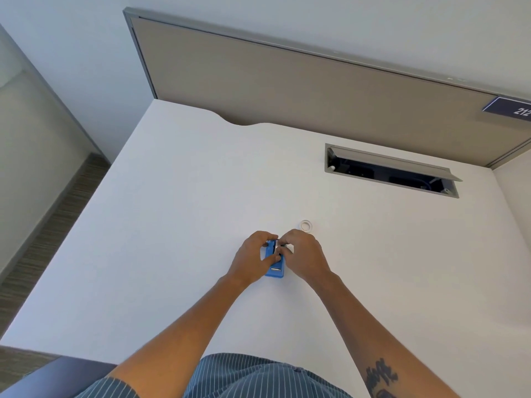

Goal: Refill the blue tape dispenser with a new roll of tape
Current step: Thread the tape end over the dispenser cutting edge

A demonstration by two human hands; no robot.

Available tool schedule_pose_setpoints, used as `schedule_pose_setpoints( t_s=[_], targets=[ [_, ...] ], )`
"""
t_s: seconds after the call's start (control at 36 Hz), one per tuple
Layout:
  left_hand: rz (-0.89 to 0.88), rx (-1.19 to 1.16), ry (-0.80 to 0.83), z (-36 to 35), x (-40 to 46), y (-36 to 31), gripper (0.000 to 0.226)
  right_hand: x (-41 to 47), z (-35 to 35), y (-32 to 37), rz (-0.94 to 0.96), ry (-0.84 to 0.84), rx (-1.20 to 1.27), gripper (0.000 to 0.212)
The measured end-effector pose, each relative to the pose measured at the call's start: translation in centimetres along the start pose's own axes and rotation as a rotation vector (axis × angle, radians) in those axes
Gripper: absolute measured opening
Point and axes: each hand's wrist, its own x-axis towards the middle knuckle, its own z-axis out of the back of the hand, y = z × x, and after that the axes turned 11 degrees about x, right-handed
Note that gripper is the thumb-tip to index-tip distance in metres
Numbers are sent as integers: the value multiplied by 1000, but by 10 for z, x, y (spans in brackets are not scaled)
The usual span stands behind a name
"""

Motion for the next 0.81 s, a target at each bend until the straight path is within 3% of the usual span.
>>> schedule_pose_setpoints(
  t_s=[0.19,0.61,0.81],
  targets=[
    [-23,25,-8,1,1,0,33,-4,1,3,77,1,-70,13],
    [-25,96,-16,2,3,-1,33,-8,0,10,232,21,-332,22],
    [-13,123,-17,1,3,-2,32,-9,2,16,276,74,-428,11]
  ],
)
